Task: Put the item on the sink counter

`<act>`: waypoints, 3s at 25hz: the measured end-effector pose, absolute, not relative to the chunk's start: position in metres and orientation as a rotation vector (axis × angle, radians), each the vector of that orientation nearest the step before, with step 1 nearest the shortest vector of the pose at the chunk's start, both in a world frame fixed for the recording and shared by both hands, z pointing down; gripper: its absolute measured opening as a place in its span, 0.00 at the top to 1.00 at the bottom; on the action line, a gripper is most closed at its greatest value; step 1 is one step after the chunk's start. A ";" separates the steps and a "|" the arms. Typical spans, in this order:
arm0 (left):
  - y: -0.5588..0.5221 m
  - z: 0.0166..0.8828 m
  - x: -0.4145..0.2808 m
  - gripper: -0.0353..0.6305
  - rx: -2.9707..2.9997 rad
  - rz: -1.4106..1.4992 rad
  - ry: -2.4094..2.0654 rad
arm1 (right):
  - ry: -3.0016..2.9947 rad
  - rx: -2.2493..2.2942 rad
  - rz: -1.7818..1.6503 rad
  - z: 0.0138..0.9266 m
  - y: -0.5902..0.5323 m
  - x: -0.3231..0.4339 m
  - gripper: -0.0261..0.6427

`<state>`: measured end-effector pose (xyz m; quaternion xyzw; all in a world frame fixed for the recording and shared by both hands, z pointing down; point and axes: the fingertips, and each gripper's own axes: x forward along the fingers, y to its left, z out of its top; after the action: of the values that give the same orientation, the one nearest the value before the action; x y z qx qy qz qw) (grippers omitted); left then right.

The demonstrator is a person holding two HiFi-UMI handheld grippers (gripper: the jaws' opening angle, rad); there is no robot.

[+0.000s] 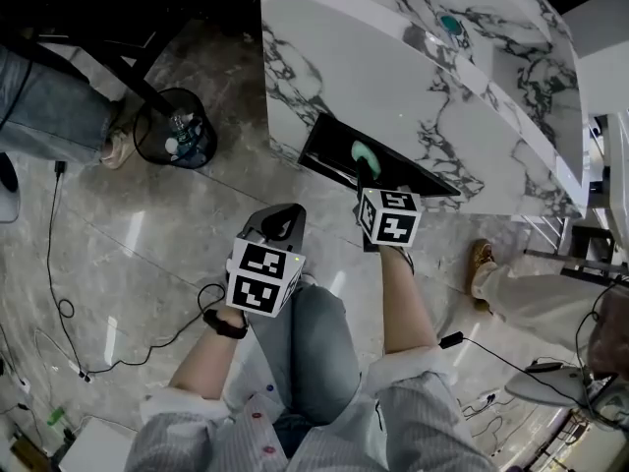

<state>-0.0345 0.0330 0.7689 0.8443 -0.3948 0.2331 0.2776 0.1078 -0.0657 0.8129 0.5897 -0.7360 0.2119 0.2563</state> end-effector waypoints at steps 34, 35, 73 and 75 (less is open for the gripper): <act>0.035 0.616 -0.036 0.92 2.223 0.603 -1.036 | -1.868 1.645 0.671 0.710 -0.015 0.085 0.67; 0.035 0.604 -0.034 0.92 2.223 0.605 -1.034 | -1.868 1.641 0.685 0.700 -0.012 0.083 0.67; 0.081 0.238 0.016 0.92 2.593 0.258 -1.053 | -2.642 1.501 0.470 0.213 0.085 0.048 0.95; 0.081 0.234 0.013 0.92 2.602 0.247 -1.055 | -2.635 1.494 0.473 0.213 0.089 0.045 0.95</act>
<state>0.0128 0.0810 0.2337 0.9111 -0.3694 0.0864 0.1609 0.0451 0.0887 0.2132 0.4870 -0.8588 0.1542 0.0377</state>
